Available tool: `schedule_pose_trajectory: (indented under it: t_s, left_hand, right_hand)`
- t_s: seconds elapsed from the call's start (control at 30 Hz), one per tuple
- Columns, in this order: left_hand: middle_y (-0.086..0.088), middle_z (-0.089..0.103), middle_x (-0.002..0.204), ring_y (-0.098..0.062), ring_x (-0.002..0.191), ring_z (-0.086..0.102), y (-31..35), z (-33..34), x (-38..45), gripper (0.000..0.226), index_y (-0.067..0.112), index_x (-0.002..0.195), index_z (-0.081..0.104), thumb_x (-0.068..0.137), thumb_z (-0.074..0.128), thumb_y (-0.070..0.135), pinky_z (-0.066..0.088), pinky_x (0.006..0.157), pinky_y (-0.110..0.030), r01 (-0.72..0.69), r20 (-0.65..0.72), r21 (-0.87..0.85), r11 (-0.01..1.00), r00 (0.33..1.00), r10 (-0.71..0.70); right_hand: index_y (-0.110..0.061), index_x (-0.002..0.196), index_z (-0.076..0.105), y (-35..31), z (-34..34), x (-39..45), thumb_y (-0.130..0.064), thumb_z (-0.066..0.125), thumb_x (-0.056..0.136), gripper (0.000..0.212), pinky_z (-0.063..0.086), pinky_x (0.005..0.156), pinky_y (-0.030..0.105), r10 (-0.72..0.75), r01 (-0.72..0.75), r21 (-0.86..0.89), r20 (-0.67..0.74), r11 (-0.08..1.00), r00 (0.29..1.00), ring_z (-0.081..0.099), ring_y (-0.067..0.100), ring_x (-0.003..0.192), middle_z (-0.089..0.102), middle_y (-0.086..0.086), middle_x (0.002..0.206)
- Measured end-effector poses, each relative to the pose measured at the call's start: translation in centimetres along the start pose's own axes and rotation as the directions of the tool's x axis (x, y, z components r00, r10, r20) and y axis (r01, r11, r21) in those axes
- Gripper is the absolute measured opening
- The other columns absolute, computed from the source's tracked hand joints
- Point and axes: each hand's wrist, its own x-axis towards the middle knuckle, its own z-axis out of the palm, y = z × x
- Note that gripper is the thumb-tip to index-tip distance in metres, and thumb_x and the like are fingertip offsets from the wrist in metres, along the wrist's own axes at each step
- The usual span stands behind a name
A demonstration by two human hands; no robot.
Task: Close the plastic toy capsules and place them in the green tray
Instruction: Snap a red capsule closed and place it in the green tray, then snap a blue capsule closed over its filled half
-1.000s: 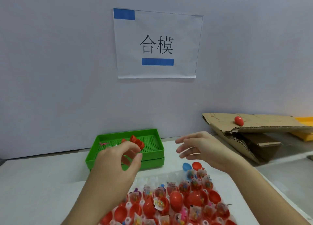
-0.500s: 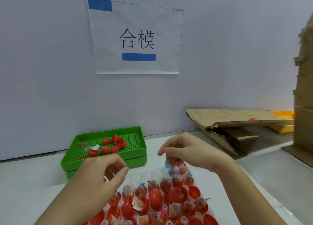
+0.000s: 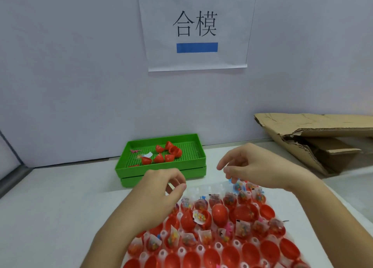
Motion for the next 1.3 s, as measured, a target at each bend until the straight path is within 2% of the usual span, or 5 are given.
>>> schedule_pose_trajectory:
  t_s: [0.13, 0.3, 0.63, 1.07, 1.3]
  left_hand:
    - [0.024, 0.064, 0.092, 0.010, 0.086, 0.059, -0.2, 0.5, 0.1, 0.012, 0.037, 0.095, 0.066, 0.096, 0.055, 0.040, 0.050, 0.074, -0.013, 0.000, 0.043, 0.024, 1.000, 0.999, -0.001]
    - [0.022, 0.065, 0.092, 0.011, 0.090, 0.058, -0.2, 0.7, 0.2, 0.011, 0.036, 0.095, 0.066, 0.096, 0.056, 0.039, 0.052, 0.076, -0.015, -0.009, 0.033, 0.021, 1.000, 0.999, 0.009]
    - [0.023, 0.066, 0.090, 0.013, 0.090, 0.058, 0.0, 1.0, 0.3, 0.009, 0.038, 0.092, 0.065, 0.095, 0.057, 0.039, 0.054, 0.077, -0.019, -0.015, 0.039, 0.010, 1.000, 0.999, 0.014]
    - [0.023, 0.066, 0.089, 0.013, 0.088, 0.058, 0.4, 0.7, 0.2, 0.010, 0.038, 0.092, 0.065, 0.095, 0.056, 0.040, 0.054, 0.076, -0.018, -0.015, 0.027, -0.001, 1.000, 1.000, 0.015]
    - [0.022, 0.067, 0.089, 0.014, 0.091, 0.058, 2.0, 0.8, -0.1, 0.007, 0.037, 0.093, 0.066, 0.093, 0.059, 0.038, 0.051, 0.078, -0.014, -0.041, -0.005, -0.087, 0.995, 0.999, 0.041]
  right_hand:
    - [-0.035, 0.094, 0.072, 1.4, -0.3, 0.4, -0.023, 0.060, 0.095, 0.017, 0.060, 0.065, 0.027, 0.055, -0.063, -0.107, -0.074, 0.992, 0.996, 0.069, 0.002, 0.071, 0.073, -0.011, 0.080]
    - [-0.037, 0.096, 0.069, 3.8, -0.6, 0.9, -0.023, 0.062, 0.095, 0.015, 0.050, 0.072, 0.019, 0.079, -0.119, -0.219, -0.184, 0.969, 0.980, 0.063, -0.001, 0.087, 0.067, -0.018, 0.096]
    - [-0.026, 0.135, 0.057, 5.7, 2.5, 2.4, -0.022, 0.044, 0.104, 0.034, 0.044, 0.104, 0.033, 0.168, -0.190, -0.286, -0.101, 0.939, 0.981, 0.055, 0.017, 0.122, 0.058, -0.005, 0.138]
    - [-0.016, 0.098, 0.080, 5.6, 2.5, 2.5, -0.010, 0.062, 0.093, 0.020, 0.044, 0.064, 0.006, 0.063, -0.131, -0.161, -0.371, 0.978, 0.927, 0.063, 0.000, 0.078, 0.076, -0.005, 0.096]
    - [-0.022, 0.091, 0.081, 3.1, 0.5, 1.4, -0.016, 0.066, 0.092, 0.016, 0.055, 0.063, 0.027, 0.180, -0.143, 0.120, -0.412, 0.982, 0.893, 0.072, 0.020, 0.076, 0.076, -0.005, 0.078]
